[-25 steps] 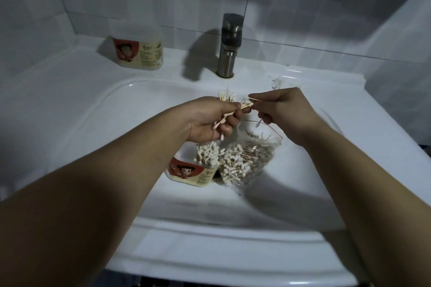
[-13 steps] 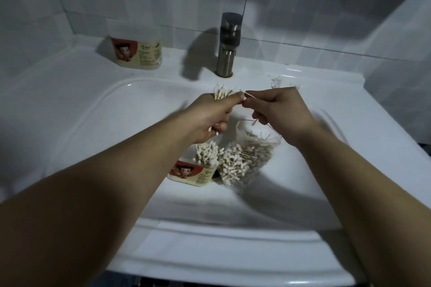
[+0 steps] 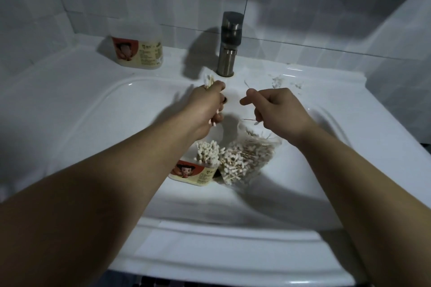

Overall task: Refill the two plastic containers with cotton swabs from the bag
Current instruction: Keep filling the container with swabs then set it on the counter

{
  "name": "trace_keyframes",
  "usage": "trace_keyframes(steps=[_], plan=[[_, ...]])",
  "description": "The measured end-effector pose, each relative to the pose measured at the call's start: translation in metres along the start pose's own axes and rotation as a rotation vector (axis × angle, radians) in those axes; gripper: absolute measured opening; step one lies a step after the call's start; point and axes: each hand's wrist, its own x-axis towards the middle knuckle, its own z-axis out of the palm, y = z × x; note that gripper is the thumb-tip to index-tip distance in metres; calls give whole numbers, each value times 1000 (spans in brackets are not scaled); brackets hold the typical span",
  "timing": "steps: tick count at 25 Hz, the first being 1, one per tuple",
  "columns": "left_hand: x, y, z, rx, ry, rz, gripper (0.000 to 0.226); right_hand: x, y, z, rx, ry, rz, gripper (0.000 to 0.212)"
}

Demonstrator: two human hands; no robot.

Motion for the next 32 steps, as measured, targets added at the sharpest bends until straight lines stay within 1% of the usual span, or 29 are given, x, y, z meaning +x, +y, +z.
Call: trace_keyframes(steps=[2, 4, 5, 8, 10, 12, 14, 15, 17, 19, 22, 23, 25, 26, 29, 32], plan=[[-4, -1, 1, 21, -89, 17, 23, -1, -1, 2, -34, -8, -6, 35], [-6, -6, 3, 120, -145, 47, 33, -2, -2, 3, -80, -32, -38, 36], [-6, -7, 4, 152, -148, 58, 36, -2, -2, 4, -94, -49, -57, 35], [-10, -6, 9, 137, -105, 64, 27, -5, -5, 4, -56, -75, -73, 37], [-9, -2, 9, 61, -81, 28, 28, -4, -8, 3, 128, -50, -1, 40], [-10, 0, 7, 44, -101, 5, 31, -1, -10, 0, 445, -49, 117, 42], [-13, 0, 5, 159, -173, 20, 28, 2, -12, -4, 717, -83, 225, 41], [-17, -1, 5, 237, -229, 39, 26, 3, -11, -5, 796, -94, 264, 40], [-19, -5, 7, 337, -336, 65, 29, 4, -10, -6, 862, -103, 319, 38], [-14, -11, 8, 380, -386, 80, 31, 3, -10, -4, 869, -110, 351, 31], [-11, -14, 7, 358, -427, 48, 20, 2, -11, -1, 885, -109, 332, 10], [-12, -13, 7, 335, -433, 33, 18, 3, -10, 0, 889, -101, 313, 9], [-15, -12, 9, 274, -430, 12, 15, 6, -6, 0, 860, -73, 258, 23], [-15, -12, 9, 239, -417, -1, 13, 7, -3, 0, 815, -52, 230, 27], [-16, -10, 9, 163, -410, -59, 10, 8, 2, -1, 650, 27, 163, 27], [-17, -7, 8, 167, -426, -102, 16, 7, 3, -1, 565, 105, 60, 22]])
